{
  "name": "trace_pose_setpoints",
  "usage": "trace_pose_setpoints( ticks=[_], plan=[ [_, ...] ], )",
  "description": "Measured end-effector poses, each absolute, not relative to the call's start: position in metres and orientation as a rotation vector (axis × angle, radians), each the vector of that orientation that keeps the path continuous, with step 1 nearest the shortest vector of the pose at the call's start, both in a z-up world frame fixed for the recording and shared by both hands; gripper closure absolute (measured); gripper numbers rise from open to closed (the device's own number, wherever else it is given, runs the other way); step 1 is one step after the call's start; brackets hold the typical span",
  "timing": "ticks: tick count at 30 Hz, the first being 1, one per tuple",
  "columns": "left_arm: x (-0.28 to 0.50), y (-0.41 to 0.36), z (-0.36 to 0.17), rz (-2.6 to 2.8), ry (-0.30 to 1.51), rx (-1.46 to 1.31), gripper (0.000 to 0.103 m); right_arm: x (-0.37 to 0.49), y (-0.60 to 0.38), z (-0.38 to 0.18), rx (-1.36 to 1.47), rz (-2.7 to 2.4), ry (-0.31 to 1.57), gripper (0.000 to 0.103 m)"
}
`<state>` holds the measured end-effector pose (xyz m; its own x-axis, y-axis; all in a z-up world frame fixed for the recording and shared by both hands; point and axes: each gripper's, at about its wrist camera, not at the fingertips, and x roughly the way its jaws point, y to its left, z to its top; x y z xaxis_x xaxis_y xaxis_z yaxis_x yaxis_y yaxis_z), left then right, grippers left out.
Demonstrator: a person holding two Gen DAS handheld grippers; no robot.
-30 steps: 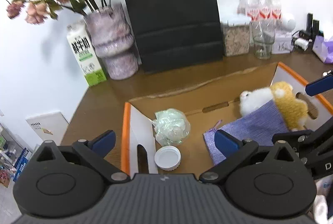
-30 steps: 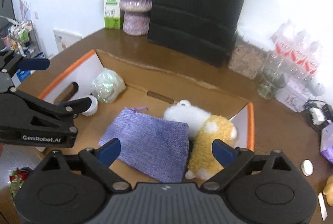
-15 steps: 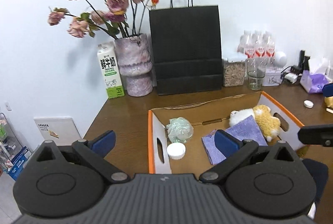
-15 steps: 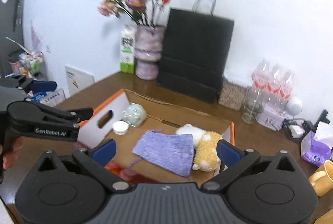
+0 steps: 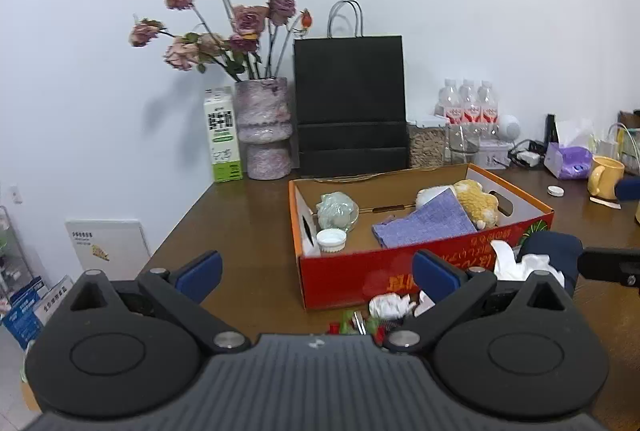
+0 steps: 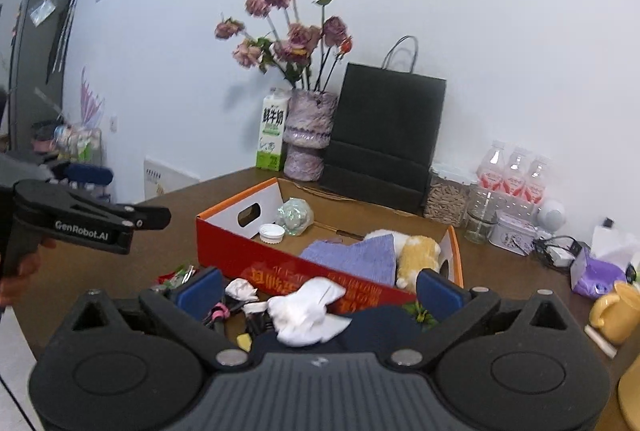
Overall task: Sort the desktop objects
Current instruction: 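Grasp the red-green flower ornament with the left tool while the right tool grasps tissue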
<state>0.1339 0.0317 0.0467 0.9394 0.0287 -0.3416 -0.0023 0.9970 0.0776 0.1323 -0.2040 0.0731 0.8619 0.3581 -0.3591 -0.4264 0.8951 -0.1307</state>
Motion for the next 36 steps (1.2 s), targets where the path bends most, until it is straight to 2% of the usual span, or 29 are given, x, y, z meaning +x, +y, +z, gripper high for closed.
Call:
trace_pose_setpoints(
  ticks=[6,22,27,29,32,36],
  plan=[
    [0.119,0.035,0.027,0.061,0.342,-0.042,0.0,0.118,-0.203,0.046,-0.088,0.363,0.306,0.0],
    [0.152,0.023,-0.015,0.035,0.456,0.084,0.001,0.161,-0.186,0.019,-0.126,0.32,0.349,0.003],
    [0.163,0.018,-0.026,0.016,0.478,0.104,0.013,0.173,-0.176,0.013,-0.159,0.322,0.352,0.005],
    [0.167,0.018,-0.029,0.012,0.493,0.101,0.022,0.177,-0.173,0.011,-0.167,0.318,0.352,0.005],
    [0.172,0.018,-0.032,0.0,0.507,0.1,0.026,0.183,-0.172,0.009,-0.168,0.308,0.359,0.006],
    [0.177,0.018,-0.035,-0.011,0.521,0.096,0.037,0.188,-0.17,0.008,-0.183,0.309,0.361,0.012]
  ],
)
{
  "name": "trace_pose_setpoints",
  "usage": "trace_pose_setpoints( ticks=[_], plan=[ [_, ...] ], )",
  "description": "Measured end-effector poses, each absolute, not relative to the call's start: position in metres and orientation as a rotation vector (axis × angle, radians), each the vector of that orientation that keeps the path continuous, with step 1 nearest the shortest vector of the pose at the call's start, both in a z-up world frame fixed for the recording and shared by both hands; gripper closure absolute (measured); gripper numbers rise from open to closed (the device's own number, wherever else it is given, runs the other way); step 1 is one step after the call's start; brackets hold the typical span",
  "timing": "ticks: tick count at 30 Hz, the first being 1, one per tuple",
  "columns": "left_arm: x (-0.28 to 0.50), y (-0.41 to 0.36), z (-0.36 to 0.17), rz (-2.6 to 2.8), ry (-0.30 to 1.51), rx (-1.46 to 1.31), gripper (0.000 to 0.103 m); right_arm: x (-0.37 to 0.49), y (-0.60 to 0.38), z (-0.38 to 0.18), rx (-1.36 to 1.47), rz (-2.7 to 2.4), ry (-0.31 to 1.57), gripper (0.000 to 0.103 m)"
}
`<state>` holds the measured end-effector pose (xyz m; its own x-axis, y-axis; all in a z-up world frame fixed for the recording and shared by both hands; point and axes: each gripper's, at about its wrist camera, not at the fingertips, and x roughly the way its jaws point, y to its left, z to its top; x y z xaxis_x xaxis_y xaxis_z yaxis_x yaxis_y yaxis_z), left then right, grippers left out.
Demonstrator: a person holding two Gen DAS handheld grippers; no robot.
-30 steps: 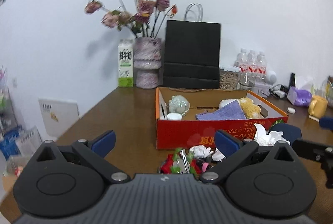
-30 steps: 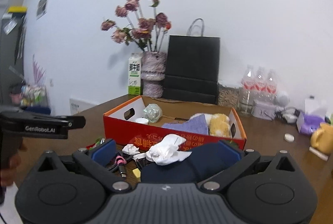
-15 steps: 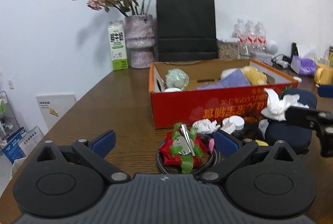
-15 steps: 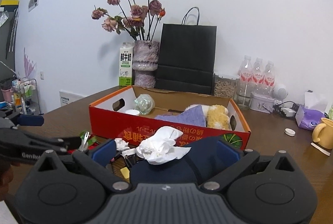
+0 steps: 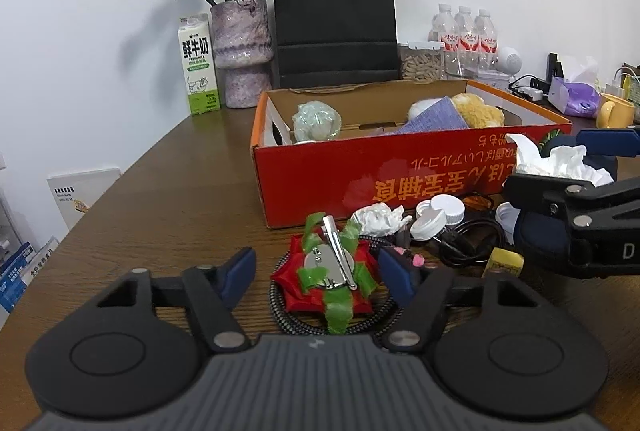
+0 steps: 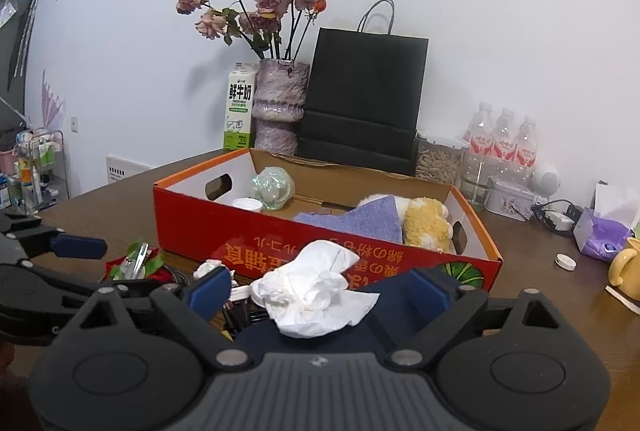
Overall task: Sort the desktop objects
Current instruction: 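Grasp the red-green flower ornament with the left tool while the right tool grasps tissue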
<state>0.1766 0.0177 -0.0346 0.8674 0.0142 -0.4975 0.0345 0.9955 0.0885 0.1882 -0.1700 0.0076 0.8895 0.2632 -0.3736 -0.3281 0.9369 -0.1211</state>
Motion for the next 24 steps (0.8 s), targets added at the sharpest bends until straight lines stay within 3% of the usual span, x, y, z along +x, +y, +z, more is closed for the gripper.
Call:
trace_pose_setpoints(
  ticks=[2,7,8,11,13,14,18,24],
  plan=[
    [0.178,0.018,-0.036,-0.017,0.533,0.087,0.042,0.188,-0.17,0.008,-0.187,0.315,0.359,0.015],
    [0.177,0.017,-0.037,-0.017,0.538,0.078,0.047,0.186,-0.169,0.007,-0.222,0.321,0.355,0.042],
    [0.178,0.017,-0.038,-0.016,0.542,0.079,0.052,0.186,-0.169,0.007,-0.225,0.322,0.354,0.045],
    [0.178,0.016,-0.038,-0.012,0.545,0.073,0.055,0.185,-0.17,0.007,-0.228,0.328,0.353,0.056],
    [0.177,0.016,-0.038,-0.01,0.545,0.071,0.058,0.185,-0.17,0.007,-0.229,0.328,0.354,0.071],
    [0.177,0.016,-0.038,-0.01,0.547,0.069,0.063,0.185,-0.17,0.007,-0.228,0.327,0.354,0.072],
    [0.175,0.017,-0.039,-0.006,0.547,0.051,0.065,0.183,-0.172,0.008,-0.218,0.337,0.338,0.084],
    [0.167,0.017,-0.029,-0.005,0.505,0.045,0.065,0.181,-0.176,0.013,-0.206,0.335,0.322,0.088]
  ],
)
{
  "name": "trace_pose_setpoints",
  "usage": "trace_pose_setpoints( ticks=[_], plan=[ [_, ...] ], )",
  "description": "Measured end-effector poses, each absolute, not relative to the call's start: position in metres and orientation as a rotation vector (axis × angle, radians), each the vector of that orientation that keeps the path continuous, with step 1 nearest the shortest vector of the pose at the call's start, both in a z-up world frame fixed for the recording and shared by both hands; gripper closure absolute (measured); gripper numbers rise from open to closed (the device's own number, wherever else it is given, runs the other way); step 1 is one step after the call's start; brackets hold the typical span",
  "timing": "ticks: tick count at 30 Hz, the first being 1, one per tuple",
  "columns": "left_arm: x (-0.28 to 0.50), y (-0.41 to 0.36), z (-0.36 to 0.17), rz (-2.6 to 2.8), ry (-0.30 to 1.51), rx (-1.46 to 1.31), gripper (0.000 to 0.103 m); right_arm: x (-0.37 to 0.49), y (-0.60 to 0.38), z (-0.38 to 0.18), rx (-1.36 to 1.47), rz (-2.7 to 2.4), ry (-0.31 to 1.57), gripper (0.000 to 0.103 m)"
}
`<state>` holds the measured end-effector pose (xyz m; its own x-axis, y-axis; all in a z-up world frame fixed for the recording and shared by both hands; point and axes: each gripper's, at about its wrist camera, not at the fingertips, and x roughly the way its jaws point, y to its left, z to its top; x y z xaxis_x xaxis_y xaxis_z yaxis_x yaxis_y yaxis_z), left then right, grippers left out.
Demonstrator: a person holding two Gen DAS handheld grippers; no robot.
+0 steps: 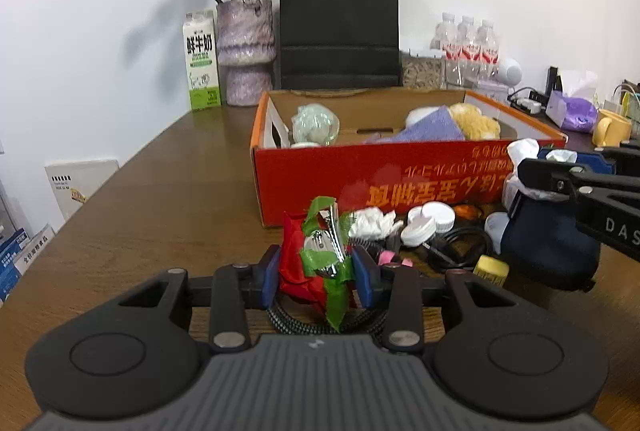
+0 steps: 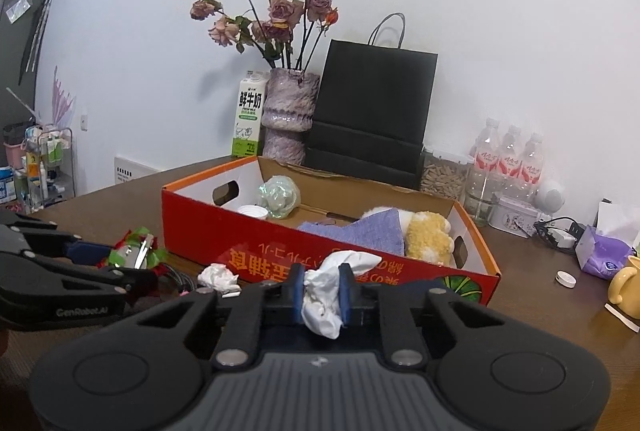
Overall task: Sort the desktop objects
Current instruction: 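Grasp the red-green flower ornament with the left tool while the right tool grasps tissue, then carry the ornament and tissue into the box and release both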
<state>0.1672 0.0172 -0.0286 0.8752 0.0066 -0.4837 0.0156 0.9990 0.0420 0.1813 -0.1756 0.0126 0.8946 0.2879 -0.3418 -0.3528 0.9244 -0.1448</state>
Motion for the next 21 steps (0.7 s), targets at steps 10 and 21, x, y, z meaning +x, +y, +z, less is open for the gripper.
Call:
trace_pose_setpoints(
  ticks=[10,21],
  plan=[
    [0.168,0.014,0.013,-0.013,0.371,0.049,0.065,0.183,-0.185,0.04,-0.17,0.35,0.249,0.088],
    [0.215,0.0,0.063,-0.023,0.276,0.016,0.065,0.232,-0.201,0.089,-0.132,0.347,0.235,0.088]
  ],
)
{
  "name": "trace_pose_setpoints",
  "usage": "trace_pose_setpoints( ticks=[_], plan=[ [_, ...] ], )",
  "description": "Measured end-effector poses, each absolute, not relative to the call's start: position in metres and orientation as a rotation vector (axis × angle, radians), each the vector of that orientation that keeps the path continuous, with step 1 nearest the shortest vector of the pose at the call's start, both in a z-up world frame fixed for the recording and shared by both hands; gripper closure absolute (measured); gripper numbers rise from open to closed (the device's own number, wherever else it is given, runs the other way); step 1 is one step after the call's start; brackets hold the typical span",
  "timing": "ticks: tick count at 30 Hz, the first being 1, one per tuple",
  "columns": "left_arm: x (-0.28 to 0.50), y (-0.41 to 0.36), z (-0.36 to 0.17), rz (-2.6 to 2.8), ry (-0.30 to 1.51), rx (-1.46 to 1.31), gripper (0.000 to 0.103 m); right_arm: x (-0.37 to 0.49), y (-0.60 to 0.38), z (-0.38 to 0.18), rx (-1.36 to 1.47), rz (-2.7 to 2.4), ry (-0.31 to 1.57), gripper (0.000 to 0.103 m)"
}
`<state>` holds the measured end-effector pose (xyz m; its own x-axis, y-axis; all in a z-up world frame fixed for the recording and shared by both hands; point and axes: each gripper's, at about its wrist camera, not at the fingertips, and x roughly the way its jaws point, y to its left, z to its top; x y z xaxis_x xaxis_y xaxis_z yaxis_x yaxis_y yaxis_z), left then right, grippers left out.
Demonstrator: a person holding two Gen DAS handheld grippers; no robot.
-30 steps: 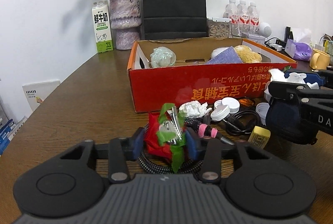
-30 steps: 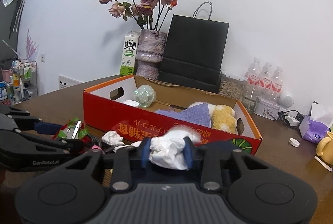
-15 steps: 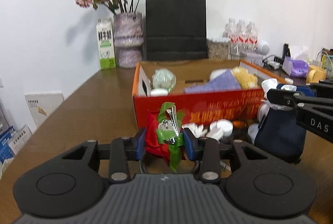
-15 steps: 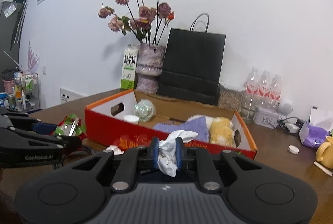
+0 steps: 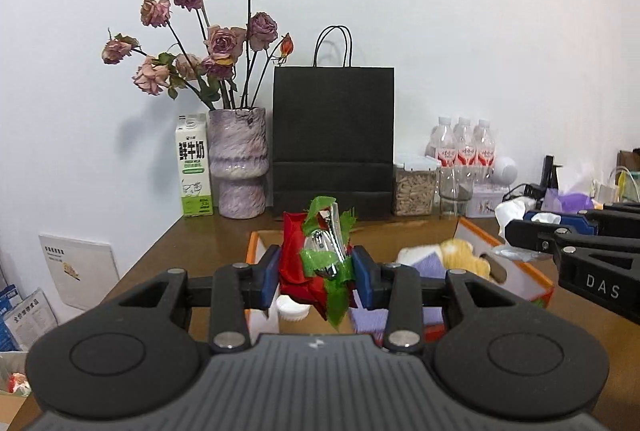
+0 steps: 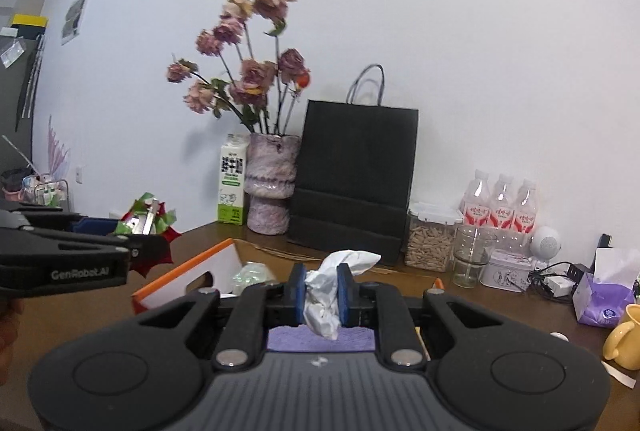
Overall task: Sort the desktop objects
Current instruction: 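Carry the ornament and tissue into the box and release both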
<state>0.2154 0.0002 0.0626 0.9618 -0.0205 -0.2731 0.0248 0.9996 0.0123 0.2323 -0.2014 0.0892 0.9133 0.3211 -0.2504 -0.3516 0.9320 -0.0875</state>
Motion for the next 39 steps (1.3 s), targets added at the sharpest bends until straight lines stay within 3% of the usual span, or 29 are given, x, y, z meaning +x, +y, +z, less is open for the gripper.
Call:
trace_pose_setpoints(
  ticks=[7,16,34,39],
  plan=[
    [0.263,0.003,0.06,-0.004,0.343,-0.039,0.064,0.299,-0.229,0.09,-0.066,0.32,0.389,0.088],
    [0.314,0.014,0.026,0.021,0.483,-0.098,0.064,0.37,-0.244,0.05,-0.012,0.361,0.694,0.088],
    [0.332,0.004,-0.006,0.038,0.581,0.015,0.063,0.384,-0.238,0.017,-0.067,0.397,0.793,0.086],
    [0.332,0.004,-0.006,0.039,0.576,0.019,0.049,0.381,-0.236,0.021,-0.094,0.391,0.763,0.077]
  ],
)
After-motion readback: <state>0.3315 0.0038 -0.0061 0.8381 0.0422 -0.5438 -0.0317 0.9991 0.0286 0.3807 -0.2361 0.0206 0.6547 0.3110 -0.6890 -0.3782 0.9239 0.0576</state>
